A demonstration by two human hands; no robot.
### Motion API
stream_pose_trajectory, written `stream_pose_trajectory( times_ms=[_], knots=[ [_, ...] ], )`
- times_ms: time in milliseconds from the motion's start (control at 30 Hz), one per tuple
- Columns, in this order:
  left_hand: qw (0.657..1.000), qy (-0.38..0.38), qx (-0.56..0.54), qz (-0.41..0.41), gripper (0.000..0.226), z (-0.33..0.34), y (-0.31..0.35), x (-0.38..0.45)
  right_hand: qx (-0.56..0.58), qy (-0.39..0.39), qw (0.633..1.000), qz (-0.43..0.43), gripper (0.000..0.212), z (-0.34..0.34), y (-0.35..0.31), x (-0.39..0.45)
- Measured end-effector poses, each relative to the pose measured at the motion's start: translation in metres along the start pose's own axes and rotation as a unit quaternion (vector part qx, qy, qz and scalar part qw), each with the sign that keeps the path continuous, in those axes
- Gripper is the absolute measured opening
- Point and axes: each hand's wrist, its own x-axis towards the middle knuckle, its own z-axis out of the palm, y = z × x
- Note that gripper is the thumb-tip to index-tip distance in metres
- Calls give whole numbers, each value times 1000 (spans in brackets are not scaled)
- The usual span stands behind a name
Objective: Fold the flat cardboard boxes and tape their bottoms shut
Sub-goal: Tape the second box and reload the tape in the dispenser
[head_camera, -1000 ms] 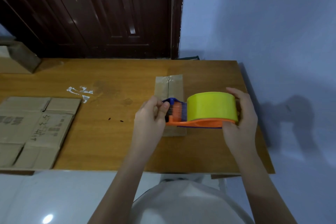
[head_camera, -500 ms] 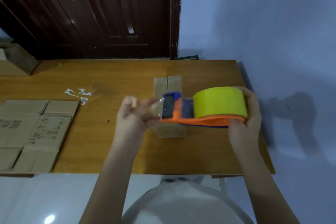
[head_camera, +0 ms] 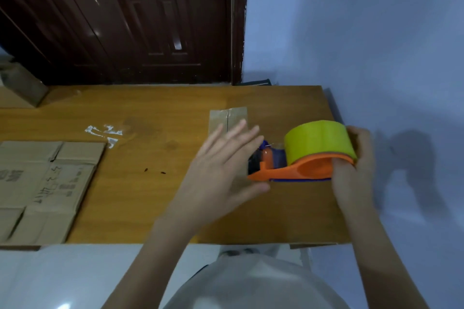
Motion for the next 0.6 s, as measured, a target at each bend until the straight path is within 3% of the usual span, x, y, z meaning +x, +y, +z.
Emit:
stream_pose_trajectory(
  times_ms=[100,200,333,433,500,600],
  knots=[
    [997,-61,40,34,70,15,-8,-5,-6,-13,1000,12,32,3,-9,3],
    [1000,-18,-9,23,57,25,-15,-12,-12,-50,995,87,33,6,-14,10],
    [996,-20,-81,20,64,28,-21,-16,-3,-62,982,178,23,8,-14,17],
    [991,25,-129,-24,47,28,-27,-15,65,-115,963,237,17,7,-19,16],
    [959,45,-258,-109,35,22,-25,-13,193,-172,934,245,37,3,-19,16],
    [865,14,-456,-211,32,17,-20,-8,304,-232,900,208,74,5,-16,17]
  ],
)
